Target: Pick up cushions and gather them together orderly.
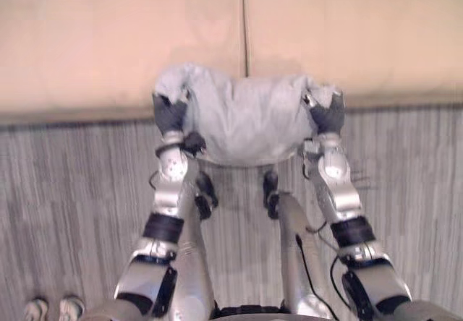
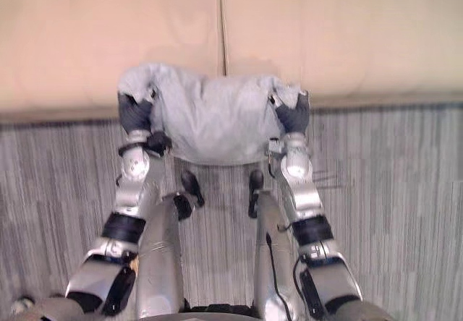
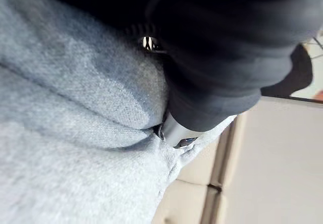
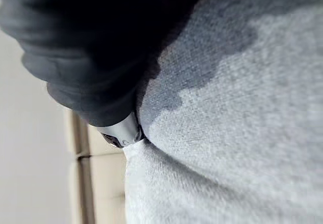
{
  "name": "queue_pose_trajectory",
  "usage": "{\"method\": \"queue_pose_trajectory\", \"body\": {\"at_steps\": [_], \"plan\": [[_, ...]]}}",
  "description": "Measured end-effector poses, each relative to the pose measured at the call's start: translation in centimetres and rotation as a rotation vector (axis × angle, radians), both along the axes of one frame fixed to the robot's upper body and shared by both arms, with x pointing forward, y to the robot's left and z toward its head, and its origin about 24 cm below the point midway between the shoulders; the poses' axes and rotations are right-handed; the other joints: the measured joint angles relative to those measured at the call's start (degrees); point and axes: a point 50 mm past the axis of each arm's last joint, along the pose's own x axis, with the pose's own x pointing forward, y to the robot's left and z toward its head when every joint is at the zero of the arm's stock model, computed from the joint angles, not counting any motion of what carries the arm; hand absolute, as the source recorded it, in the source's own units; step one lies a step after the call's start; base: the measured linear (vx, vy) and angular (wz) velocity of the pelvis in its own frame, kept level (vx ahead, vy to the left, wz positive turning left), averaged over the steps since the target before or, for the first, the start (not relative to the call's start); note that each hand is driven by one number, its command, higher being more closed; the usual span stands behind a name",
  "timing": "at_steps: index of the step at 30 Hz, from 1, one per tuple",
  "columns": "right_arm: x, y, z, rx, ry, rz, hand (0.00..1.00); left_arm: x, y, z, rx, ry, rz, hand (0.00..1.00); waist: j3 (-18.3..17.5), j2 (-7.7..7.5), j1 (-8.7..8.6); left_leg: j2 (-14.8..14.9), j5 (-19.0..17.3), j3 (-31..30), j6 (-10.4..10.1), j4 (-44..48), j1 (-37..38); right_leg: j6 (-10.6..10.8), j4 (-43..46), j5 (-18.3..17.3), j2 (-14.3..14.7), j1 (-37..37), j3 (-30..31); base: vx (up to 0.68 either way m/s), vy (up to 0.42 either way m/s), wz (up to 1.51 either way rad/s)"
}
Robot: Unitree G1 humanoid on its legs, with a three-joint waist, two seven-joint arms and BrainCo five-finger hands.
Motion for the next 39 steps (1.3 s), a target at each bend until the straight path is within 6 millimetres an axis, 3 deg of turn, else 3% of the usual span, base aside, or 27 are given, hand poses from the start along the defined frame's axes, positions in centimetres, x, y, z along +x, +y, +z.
{"method": "queue_pose_trajectory", "body": {"at_steps": [3,5,7,10,13,16,18,19,20,21,23,25,26,27,28,29,30,32,34,35,37,39], "plan": [[-2.1,-0.2,-1.7,-0.006,0.035,0.017,1.0,-2.2,0.2,-2.7,0.017,0.071,-0.011,1.0,-3.2,0.0,0.09,-0.6,-0.5,0.7,-0.4,-3.0,5.7,0.5,-3.5,-0.2,-0.1,5.9,-0.1,0.15,0.043,-0.03],[-3.8,0.1,-4.0,-0.021,0.111,0.058,1.0,-4.4,0.7,-5.3,0.021,0.158,-0.014,1.0,-7.9,0.03,0.0,-1.9,-0.5,1.3,-0.5,-7.2,10.1,1.0,-7.2,0.1,-0.2,9.7,-0.1,0.17,0.016,-0.04],[-4.3,0.2,-5.2,-0.046,0.159,0.076,1.0,-5.4,1.1,-6.6,0.031,0.205,-0.016,1.0,-9.5,0.29,-0.21,-2.8,0.3,1.5,-1.1,-10.5,13.1,1.3,-10.5,1.2,-0.2,12.4,0.2,0.16,0.014,-0.12],[-4.2,0.1,-6.7,-0.117,0.228,0.101,1.0,-6.4,1.7,-7.7,0.07,0.248,-0.029,1.0,-10.0,0.39,-1.4,-3.7,2.0,3.0,-1.1,-15.6,17.8,1.7,-18.0,4.6,0.6,17.3,1.8,0.15,0.05,-0.26],[-4.2,0.0,-6.7,-0.146,0.232,0.111,1.0,-6.5,1.7,-7.9,0.079,0.257,-0.035,1.0,-10.1,0.28,-1.61,-4.4,1.6,3.4,-0.8,-16.3,19.2,2.2,-19.8,5.6,0.8,18.3,3.3,0.08,0.048,-0.36],[-4.1,-0.3,-6.7,-0.185,0.231,0.108,1.0,-6.6,1.3,-8.1,0.08,0.276,-0.053,1.0,-10.1,0.28,-1.86,-4.5,-2.2,4.8,-0.1,-14.1,21.4,3.2,-16.1,5.1,0.7,18.0,5.6,0.06,0.103,-0.49],[-4.1,-0.4,-6.9,-0.196,0.24,0.105,1.0,-6.8,1.1,-8.4,0.095,0.292,-0.064,1.0,-10.0,0.07,-2.25,-4.6,-5.7,5.7,0.2,-13.1,24.8,5.1,-7.0,4.5,0.6,16.2,6.7,0.03,0.095,-0.37],[-4.0,-0.5,-6.8,-0.206,0.238,0.104,1.0,-6.8,1.1,-8.5,0.107,0.297,-0.065,1.0,-10.0,0.1,-2.36,-5.0,-6.6,6.4,0.5,-13.1,27.1,7.4,-0.3,6.0,0.0,14.2,6.5,0.05,0.072,-0.23],[-3.9,-0.4,-6.8,-0.207,0.236,0.105,1.0,-6.8,1.2,-8.5,0.112,0.297,-0.064,1.0,-10.1,0.14,-2.81,-5.3,-7.2,6.5,1.3,-13.2,28.3,8.2,4.5,8.1,-0.9,12.1,6.1,0.08,0.095,-0.07],[-3.8,-0.4,-7.1,-0.216,0.246,0.103,1.0,-6.8,1.2,-8.5,0.129,0.295,-0.063,1.0,-10.3,0.13,-3.69,-5.9,-7.7,6.2,2.1,-14.1,29.6,6.9,7.9,7.9,-2.0,10.0,4.2,0.09,0.069,0.08],[-3.8,-0.6,-7.2,-0.237,0.253,0.101,1.0,-6.7,1.3,-8.3,0.14,0.289,-0.063,1.0,-10.6,-0.34,-4.29,-6.7,-7.7,6.0,2.1,-15.9,30.8,3.6,4.8,5.5,-2.4,8.1,2.1,0.15,0.027,0.09],[-3.8,-0.7,-7.4,-0.254,0.263,0.101,1.0,-6.7,1.4,-8.3,0.15,0.288,-0.063,1.0,-10.6,-0.17,-4.79,-7.4,-7.7,5.2,2.1,-18.5,31.7,3.5,-8.2,6.9,-1.2,7.7,0.6,0.24,-0.017,0.12],[-3.9,-1.0,-7.6,-0.262,0.272,0.097,1.0,-6.7,1.4,-8.4,0.152,0.29,-0.067,1.0,-10.8,-0.43,-4.95,-8.6,-7.3,4.2,1.3,-20.1,32.6,3.6,-17.9,10.3,-0.1,8.5,1.0,0.44,-0.107,0.45],[-4.4,-1.4,-8.1,-0.263,0.298,0.086,1.0,-6.9,1.0,-8.6,0.162,0.3,-0.089,1.0,-11.4,-1.43,-5.56,-10.3,-7.8,2.5,-0.8,-20.1,33.5,1.9,-24.3,16.0,0.3,10.0,5.0,0.39,-0.101,0.63],[-4.6,-1.6,-8.4,-0.264,0.312,0.081,1.0,-6.9,0.6,-8.9,0.161,0.31,-0.103,1.0,-11.4,-0.9,-6.29,-10.2,-8.3,1.4,-1.7,-19.8,33.9,0.7,-23.3,19.2,0.5,10.2,6.3,0.46,-0.159,0.7],[-5.1,-2.5,-8.9,-0.287,0.345,0.065,1.0,-7.3,-0.3,-9.7,0.145,0.345,-0.129,1.0,-12.1,2.24,-6.42,-8.5,-8.2,-0.8,-3.0,-19.8,34.0,0.2,-20.2,16.2,1.4,9.7,4.0,0.3,-0.096,0.44],[-5.4,-2.9,-9.3,-0.285,0.367,0.049,1.0,-7.4,-0.6,-10.0,0.142,0.358,-0.144,1.0,-12.7,3.17,-6.34,-7.7,-7.5,-2.2,-4.5,-19.2,33.8,-0.6,-18.9,15.0,1.7,9.6,2.9,0.5,-0.153,0.36],[-5.6,-3.3,-9.5,-0.285,0.386,0.034,1.0,-7.3,-0.9,-10.4,0.145,0.372,-0.163,1.0,-12.8,3.39,-6.22,-5.3,-4.0,-4.5,-8.8,-9.4,30.2,-2.3,-18.3,13.4,2.2,11.7,0.3,0.49,-0.159,0.31],[-6.0,-3.8,-9.4,-0.271,0.384,0.015,1.0,-7.2,-1.3,-10.8,0.142,0.384,-0.187,1.0,-12.8,3.41,-6.08,-2.4,1.0,-4.9,-7.1,2.7,26.0,-2.9,-21.4,12.4,2.3,17.3,-1.6,0.42,-0.127,0.35],[-6.4,-3.9,-9.1,-0.261,0.372,0.01,1.0,-7.5,-1.4,-11.0,0.143,0.39,-0.2,1.0,-12.7,3.36,-5.5,-0.7,1.4,-4.2,-6.4,8.3,24.6,-2.8,-23.4,12.0,2.2,20.9,-1.9,0.29,-0.04,0.2],[-6.9,-3.6,-7.4,-0.233,0.294,0.013,1.0,-7.4,-1.8,-10.6,0.136,0.369,-0.218,1.0,-12.9,3.53,-4.18,2.0,-1.3,-0.1,-2.5,11.5,20.6,-2.7,-26.4,11.4,1.6,24.1,-2.3,0.23,0.045,0.08],[-6.9,-3.4,-6.5,-0.22,0.245,0.009,1.0,-7.1,-1.9,-10.3,0.145,0.35,-0.229,1.0,-12.9,3.55,-3.62,2.3,-2.3,1.1,-0.8,7.2,17.8,-2.5,-27.1,11.4,1.0,24.0,-2.3,0.11,0.103,0.06]]}}
